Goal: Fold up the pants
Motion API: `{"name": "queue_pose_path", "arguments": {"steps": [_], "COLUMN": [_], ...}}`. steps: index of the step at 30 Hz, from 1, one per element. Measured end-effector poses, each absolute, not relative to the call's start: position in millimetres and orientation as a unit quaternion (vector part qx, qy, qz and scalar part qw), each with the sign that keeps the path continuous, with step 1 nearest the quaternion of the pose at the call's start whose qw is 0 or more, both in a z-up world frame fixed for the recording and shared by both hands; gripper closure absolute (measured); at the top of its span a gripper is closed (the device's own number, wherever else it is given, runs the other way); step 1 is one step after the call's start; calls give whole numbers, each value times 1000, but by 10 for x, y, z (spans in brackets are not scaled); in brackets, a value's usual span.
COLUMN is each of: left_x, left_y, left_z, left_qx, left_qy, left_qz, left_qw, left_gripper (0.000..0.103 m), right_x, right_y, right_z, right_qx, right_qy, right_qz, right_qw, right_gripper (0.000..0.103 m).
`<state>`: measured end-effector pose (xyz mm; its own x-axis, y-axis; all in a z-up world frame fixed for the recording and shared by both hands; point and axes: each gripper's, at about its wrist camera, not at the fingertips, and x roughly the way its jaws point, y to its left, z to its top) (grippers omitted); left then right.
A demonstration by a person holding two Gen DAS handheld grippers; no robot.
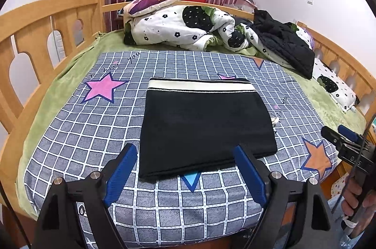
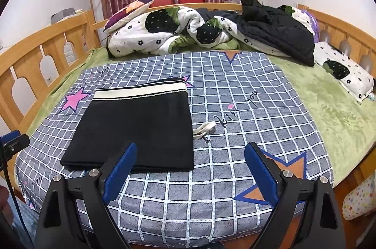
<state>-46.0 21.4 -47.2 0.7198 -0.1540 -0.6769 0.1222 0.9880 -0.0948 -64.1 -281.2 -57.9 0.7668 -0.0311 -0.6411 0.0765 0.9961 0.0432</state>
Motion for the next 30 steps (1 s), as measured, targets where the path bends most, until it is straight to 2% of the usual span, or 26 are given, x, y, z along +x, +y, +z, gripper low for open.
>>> {"name": "queue_pose_path", "arguments": {"steps": [30], "left_x": [-455], "left_y": [109], "left_z": [-572], "left_qx": [-6], "left_qy": [375], "left_qz": [-61], "left_qw": [925], "left_gripper": [19], "right_x": [-717], "right_y": [-2714], "right_z": [-584], "right_qx": [13], "right_qy": [338], "right_qz": [-28], "right_qw": [940], "right_gripper": [11]}}
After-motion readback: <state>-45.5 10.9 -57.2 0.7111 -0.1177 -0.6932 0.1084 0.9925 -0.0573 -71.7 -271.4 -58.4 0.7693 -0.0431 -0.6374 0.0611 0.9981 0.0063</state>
